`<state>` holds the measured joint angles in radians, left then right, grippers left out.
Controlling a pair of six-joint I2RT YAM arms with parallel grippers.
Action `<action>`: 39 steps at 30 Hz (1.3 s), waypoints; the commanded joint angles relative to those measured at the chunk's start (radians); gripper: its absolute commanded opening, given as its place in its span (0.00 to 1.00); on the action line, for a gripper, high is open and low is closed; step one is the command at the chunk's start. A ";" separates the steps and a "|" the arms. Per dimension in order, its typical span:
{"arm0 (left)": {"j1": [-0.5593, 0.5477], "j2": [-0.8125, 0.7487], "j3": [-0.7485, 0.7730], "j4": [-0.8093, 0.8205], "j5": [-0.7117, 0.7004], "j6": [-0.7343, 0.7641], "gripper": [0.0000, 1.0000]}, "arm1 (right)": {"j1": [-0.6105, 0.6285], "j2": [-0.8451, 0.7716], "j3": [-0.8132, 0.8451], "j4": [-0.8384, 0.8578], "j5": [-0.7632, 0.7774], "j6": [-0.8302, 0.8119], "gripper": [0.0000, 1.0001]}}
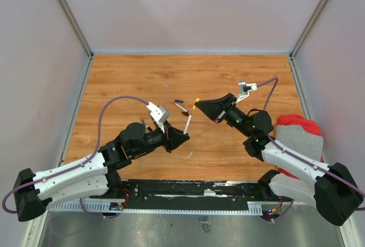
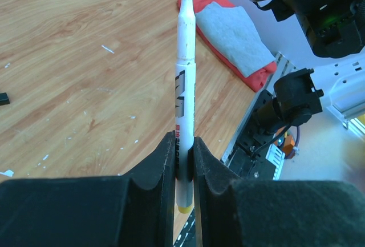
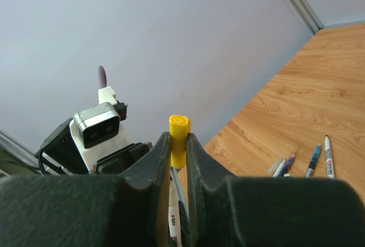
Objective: Insert the pens into the pen caps
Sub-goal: Insert the pen cap onto the pen.
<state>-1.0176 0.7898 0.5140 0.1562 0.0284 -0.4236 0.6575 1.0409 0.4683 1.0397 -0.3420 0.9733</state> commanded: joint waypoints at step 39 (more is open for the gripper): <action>-0.010 0.005 -0.005 0.042 0.004 0.009 0.01 | 0.044 -0.017 0.026 -0.085 -0.123 -0.085 0.00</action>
<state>-1.0180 0.7990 0.5102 0.1547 0.0322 -0.4240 0.6811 1.0367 0.4786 0.9897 -0.4442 0.9340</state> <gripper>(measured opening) 0.175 0.135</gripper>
